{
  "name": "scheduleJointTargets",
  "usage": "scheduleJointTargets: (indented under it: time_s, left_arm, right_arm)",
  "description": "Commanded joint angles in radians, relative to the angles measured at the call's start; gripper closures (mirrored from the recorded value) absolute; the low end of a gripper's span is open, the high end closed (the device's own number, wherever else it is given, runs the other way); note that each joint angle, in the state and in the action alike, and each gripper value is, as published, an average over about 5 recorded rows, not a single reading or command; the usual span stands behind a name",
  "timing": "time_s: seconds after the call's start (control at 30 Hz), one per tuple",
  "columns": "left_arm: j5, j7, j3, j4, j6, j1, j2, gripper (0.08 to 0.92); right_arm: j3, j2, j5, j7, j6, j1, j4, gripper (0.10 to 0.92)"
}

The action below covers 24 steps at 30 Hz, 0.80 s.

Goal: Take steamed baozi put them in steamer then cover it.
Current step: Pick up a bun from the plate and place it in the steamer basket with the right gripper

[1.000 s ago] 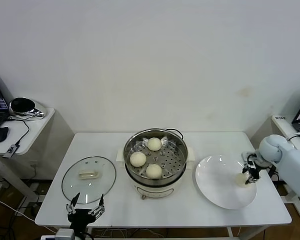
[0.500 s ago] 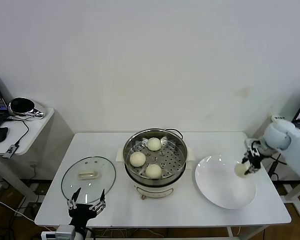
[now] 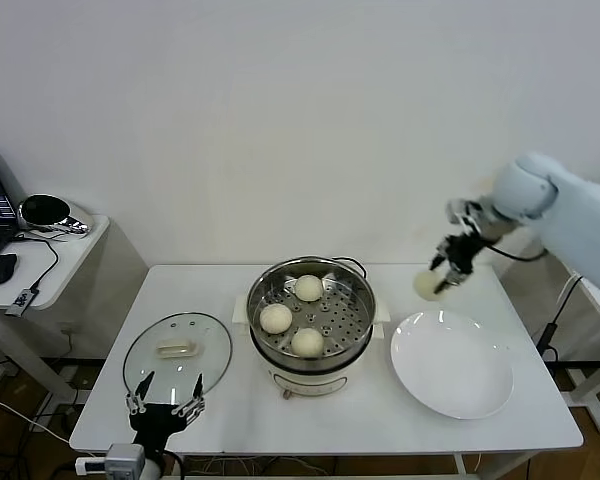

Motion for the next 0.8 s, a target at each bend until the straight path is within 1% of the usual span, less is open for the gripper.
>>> scheduleJointTargets:
  time_s: [0.03,0.2,0.33,0.57,0.8]
  left_arm:
    - [-0.002,-0.002,-0.004,-0.015,0.014,-0.003,-0.001,0.177]
    - [-0.006,-0.003,-0.002,-0.014,0.014,-0.005,-0.004,0.177]
    - [-0.009,-0.005,-0.005,-0.010,0.014,-0.006,-0.005,0.177]
    - [-0.013,-0.004,-0.011,-0.011,0.016,-0.004,-0.004,0.177]
    - [-0.017,-0.004,-0.012,0.003,0.017,-0.014,-0.006,0.177]
  right_arm:
    - [-0.197,0.219,0.178,-0.009,-0.063,0.187,-0.024,0.516]
    - [-0.211,0.300,0.213,-0.002,-0.092,0.168,-0.037,0.516]
    - [-0.210,0.348,0.211,0.008,-0.103,0.132,-0.059,0.516]
    - [-0.200,0.411,0.147,0.028,-0.101,0.043,-0.125,0.516]
    - [-0.188,0.428,0.092,0.042,-0.100,-0.019,-0.146,0.516]
